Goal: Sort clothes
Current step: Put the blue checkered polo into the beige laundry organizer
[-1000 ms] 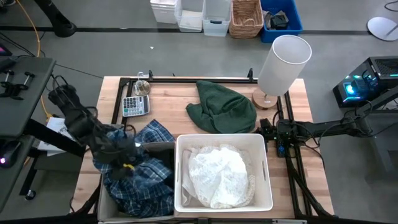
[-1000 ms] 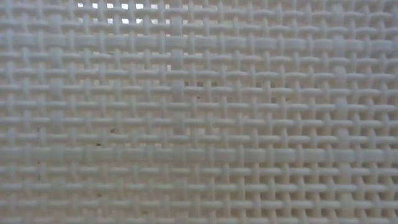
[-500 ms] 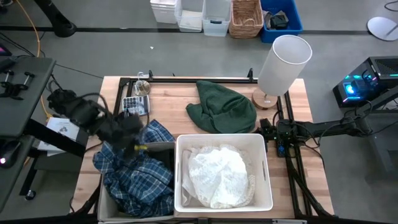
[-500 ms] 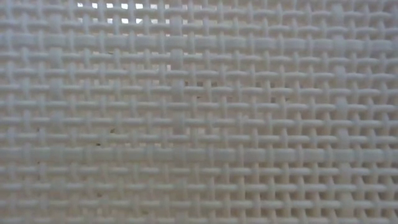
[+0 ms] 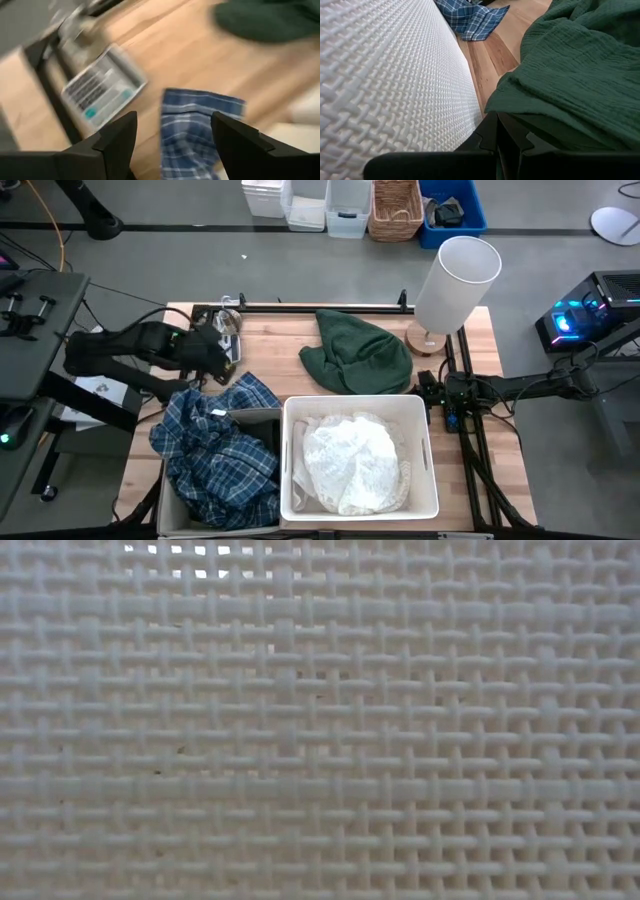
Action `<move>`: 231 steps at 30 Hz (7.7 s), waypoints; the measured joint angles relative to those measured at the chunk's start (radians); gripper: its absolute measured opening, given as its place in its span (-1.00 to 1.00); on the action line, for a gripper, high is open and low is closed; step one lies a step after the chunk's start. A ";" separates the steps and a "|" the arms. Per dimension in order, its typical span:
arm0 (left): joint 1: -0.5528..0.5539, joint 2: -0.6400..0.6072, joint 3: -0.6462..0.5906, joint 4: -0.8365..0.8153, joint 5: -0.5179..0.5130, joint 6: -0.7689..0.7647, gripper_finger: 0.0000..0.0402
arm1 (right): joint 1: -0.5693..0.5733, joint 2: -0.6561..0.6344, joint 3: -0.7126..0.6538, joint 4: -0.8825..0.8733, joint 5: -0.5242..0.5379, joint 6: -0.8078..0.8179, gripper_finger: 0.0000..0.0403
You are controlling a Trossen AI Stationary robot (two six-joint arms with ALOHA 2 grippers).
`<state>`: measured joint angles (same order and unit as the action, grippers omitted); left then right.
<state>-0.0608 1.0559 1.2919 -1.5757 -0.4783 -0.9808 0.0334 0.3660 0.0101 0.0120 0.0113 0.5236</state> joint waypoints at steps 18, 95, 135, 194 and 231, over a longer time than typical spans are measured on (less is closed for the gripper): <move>0.152 -0.317 -0.461 0.004 0.365 -0.192 0.08 | 0.000 0.000 0.000 0.000 0.000 0.000 -1.00; -0.766 0.830 -0.254 1.395 0.541 -0.225 -0.08 | 0.000 0.000 0.000 0.000 -0.001 0.000 -1.00; -0.675 0.065 -0.367 0.995 0.566 0.180 -0.08 | 0.000 0.000 0.000 0.000 0.000 0.000 -1.00; -0.092 0.061 0.059 0.004 0.424 0.231 -0.98 | 0.000 0.000 0.000 0.000 0.000 0.000 -1.00; -0.715 0.061 -0.649 1.053 0.799 -0.526 -0.95 | 0.000 0.000 0.000 0.000 0.000 0.000 -1.00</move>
<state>-0.7759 1.1171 0.6432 -0.5223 0.3209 -1.5067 0.0337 0.3660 0.0101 0.0120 0.0109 0.5235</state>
